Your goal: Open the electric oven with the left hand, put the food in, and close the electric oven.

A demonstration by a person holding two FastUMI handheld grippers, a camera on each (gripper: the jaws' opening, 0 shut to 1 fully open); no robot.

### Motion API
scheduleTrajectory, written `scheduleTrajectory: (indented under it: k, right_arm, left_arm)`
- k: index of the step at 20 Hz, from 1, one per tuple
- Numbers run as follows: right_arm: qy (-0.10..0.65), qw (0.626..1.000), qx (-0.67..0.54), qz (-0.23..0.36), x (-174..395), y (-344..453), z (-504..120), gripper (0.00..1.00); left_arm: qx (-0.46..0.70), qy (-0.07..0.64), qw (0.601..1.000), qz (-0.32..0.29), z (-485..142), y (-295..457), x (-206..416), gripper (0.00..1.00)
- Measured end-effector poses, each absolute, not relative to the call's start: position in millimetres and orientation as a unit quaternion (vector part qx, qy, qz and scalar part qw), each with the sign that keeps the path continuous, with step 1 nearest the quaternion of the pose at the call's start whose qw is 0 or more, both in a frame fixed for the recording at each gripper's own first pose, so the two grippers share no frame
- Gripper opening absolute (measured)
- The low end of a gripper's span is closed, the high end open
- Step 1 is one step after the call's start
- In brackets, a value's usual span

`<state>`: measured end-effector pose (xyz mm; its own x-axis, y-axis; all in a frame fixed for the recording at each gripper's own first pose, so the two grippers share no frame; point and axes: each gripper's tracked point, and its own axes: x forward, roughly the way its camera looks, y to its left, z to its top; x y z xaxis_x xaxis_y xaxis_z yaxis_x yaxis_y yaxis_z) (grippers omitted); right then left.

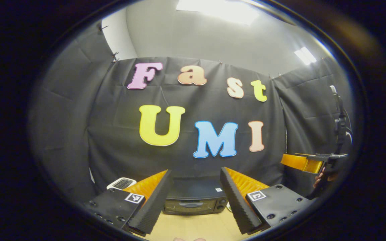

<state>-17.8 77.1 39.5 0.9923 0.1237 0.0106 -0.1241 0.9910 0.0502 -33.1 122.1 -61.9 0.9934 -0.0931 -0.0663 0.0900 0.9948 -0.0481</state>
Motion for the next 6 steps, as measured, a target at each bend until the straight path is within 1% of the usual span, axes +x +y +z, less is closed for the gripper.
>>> scheduleTrajectory:
  k: [1, 4, 5, 6]
  right_arm:
    - [-0.004, 0.998, 0.025, 0.058, -18.6, 75.9, 40.4, 0.84]
    - [-0.003, 0.999, 0.02, 0.049, -23.0, 72.6, 39.5, 0.83]
    - [-0.002, 0.999, 0.018, 0.047, -24.5, 71.7, 39.1, 0.84]
    - [-0.002, 0.999, 0.016, 0.045, -26.0, 69.6, 38.2, 0.83]
  left_arm:
    - [-0.025, 0.034, 0.998, -0.047, -62.0, 122.9, -33.6, 1.0]
    - [-0.031, 0.036, 0.998, -0.052, -66.0, 128.5, -35.7, 1.0]
    - [-0.032, 0.038, 0.997, -0.052, -69.5, 130.3, -37.5, 0.96]
    - [-0.033, 0.04, 0.997, -0.053, -71.6, 130.9, -38.0, 0.96]
